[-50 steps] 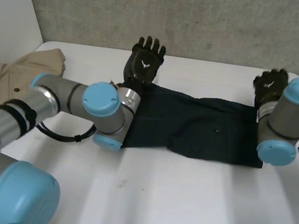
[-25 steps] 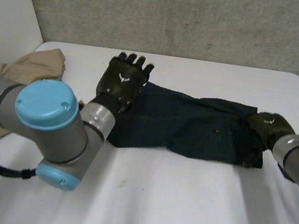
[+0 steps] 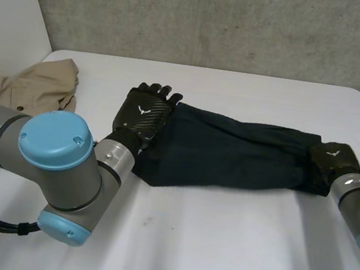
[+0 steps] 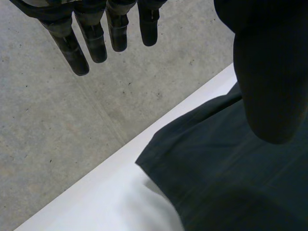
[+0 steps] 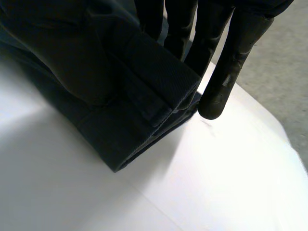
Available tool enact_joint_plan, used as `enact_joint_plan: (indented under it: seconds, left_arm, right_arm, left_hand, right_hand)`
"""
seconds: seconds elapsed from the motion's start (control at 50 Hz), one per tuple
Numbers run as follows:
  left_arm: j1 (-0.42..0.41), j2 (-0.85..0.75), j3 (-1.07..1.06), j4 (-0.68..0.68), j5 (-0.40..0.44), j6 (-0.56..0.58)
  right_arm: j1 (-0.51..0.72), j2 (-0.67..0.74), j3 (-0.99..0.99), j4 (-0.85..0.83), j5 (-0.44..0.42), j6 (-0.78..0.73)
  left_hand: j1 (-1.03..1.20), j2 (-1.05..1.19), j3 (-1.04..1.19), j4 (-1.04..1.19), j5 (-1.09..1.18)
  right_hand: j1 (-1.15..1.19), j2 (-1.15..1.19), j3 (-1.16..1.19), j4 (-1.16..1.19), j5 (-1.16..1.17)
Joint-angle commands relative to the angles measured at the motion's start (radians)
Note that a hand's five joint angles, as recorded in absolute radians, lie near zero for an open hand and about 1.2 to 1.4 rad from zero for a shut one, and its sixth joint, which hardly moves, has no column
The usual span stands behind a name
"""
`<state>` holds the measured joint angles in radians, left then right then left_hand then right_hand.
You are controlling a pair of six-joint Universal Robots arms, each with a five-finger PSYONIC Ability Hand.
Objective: Fold the laundry.
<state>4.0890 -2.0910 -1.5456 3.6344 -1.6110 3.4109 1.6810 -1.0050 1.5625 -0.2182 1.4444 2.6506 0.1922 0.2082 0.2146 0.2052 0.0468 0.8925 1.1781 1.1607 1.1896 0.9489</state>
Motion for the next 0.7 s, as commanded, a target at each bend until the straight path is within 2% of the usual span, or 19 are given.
enact_joint_plan:
  seconds: [0.02,0.14,0.2,0.26,0.38,0.48,0.5,0.56,0.64,0.7]
  left_arm:
    - [-0.001,0.014,-0.007,-0.008,-0.003,0.004]
    - [-0.001,0.038,-0.025,-0.031,-0.006,0.001]
    - [0.001,0.046,-0.028,-0.045,-0.006,-0.001]
    - [-0.001,0.051,-0.027,-0.057,-0.007,-0.004]
    - [-0.001,0.063,-0.022,-0.060,-0.007,-0.016]
    - [-0.005,0.075,-0.013,-0.060,-0.009,-0.019]
    - [-0.006,0.075,-0.011,-0.060,-0.009,-0.019]
    - [-0.007,0.077,-0.004,-0.059,-0.009,-0.019]
    - [-0.012,0.077,0.012,-0.059,-0.010,-0.019]
    - [-0.018,0.075,0.030,-0.060,-0.012,-0.019]
  right_arm:
    - [-0.106,-0.115,0.073,0.014,-0.004,-0.092]
    - [-0.198,-0.147,0.102,0.026,0.005,-0.327]
    - [-0.193,-0.156,0.090,0.026,0.008,-0.452]
    - [-0.166,-0.176,0.073,0.025,0.004,-0.507]
    - [0.044,-0.193,0.010,0.008,-0.030,-0.606]
    - [0.216,-0.172,-0.027,-0.015,-0.131,-0.718]
    - [0.267,-0.146,-0.033,-0.023,-0.169,-0.771]
    - [0.363,-0.066,-0.045,-0.030,-0.212,-0.878]
    - [0.439,-0.001,-0.059,-0.020,-0.236,-0.934]
    - [0.448,0.013,-0.058,-0.018,-0.233,-0.925]
  left_hand:
    - [-0.018,-0.034,-0.040,-0.031,-0.047]
    - [-0.018,-0.034,-0.040,-0.031,-0.047]
    - [-0.018,-0.034,-0.040,-0.031,-0.047]
    - [-0.018,-0.034,-0.040,-0.031,-0.047]
    - [-0.018,-0.034,-0.040,-0.031,-0.047]
    - [-0.018,-0.034,-0.040,-0.031,-0.047]
    - [-0.018,-0.034,-0.040,-0.031,-0.047]
    - [-0.018,-0.034,-0.040,-0.031,-0.047]
    - [-0.018,-0.034,-0.040,-0.031,-0.047]
    - [-0.018,-0.034,-0.040,-0.031,-0.047]
  right_hand:
    - [0.504,0.218,0.236,0.207,0.273]
    - [0.504,0.218,0.236,0.207,0.273]
    - [0.504,0.218,0.236,0.207,0.273]
    - [0.504,0.218,0.236,0.207,0.273]
    - [0.504,0.218,0.236,0.207,0.273]
    - [0.504,0.218,0.236,0.207,0.273]
    - [0.504,0.218,0.236,0.207,0.273]
    - [0.504,0.218,0.236,0.207,0.273]
    - [0.504,0.218,0.236,0.207,0.273]
    - [0.504,0.218,0.236,0.207,0.273]
